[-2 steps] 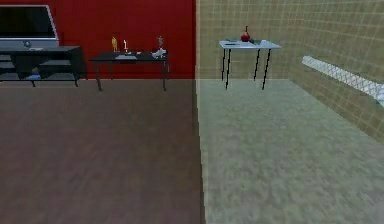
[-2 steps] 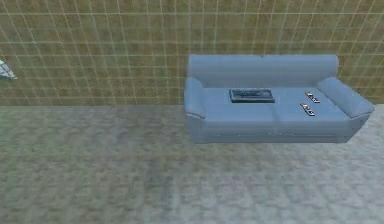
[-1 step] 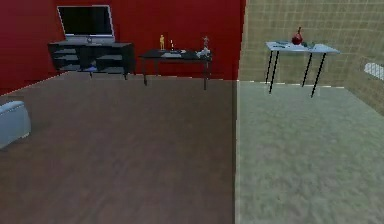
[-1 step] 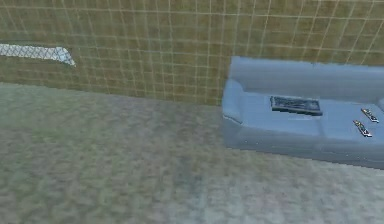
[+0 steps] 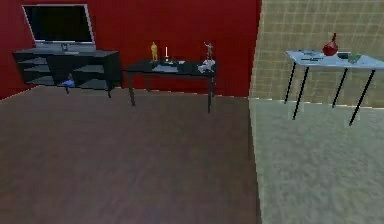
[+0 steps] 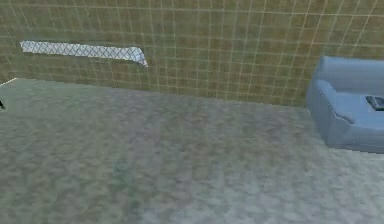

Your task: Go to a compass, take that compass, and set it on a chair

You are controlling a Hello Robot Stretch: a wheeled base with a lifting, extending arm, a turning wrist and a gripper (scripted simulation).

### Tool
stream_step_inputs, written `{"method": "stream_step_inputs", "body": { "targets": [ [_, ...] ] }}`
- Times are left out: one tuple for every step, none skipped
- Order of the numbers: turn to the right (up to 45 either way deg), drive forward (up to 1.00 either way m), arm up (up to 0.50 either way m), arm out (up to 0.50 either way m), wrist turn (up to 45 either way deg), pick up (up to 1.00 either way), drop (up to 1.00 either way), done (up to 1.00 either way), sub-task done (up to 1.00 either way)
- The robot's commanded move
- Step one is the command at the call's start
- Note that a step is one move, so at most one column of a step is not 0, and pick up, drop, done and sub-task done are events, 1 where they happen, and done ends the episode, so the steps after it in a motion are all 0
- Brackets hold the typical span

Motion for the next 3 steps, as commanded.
{"method": "stream_step_inputs", "body": {
  "targets": [
    [0.0, 1.00, 0.00, 0.00, 0.0, 0.00, 0.00, 0.00, 0.00],
    [-3.0, 0.00, 0.00, 0.00, 0.0, 0.00, 0.00, 0.00, 0.00],
    [0.0, 1.00, 0.00, 0.00, 0.0, 0.00, 0.00, 0.00, 0.00]
  ]
}}
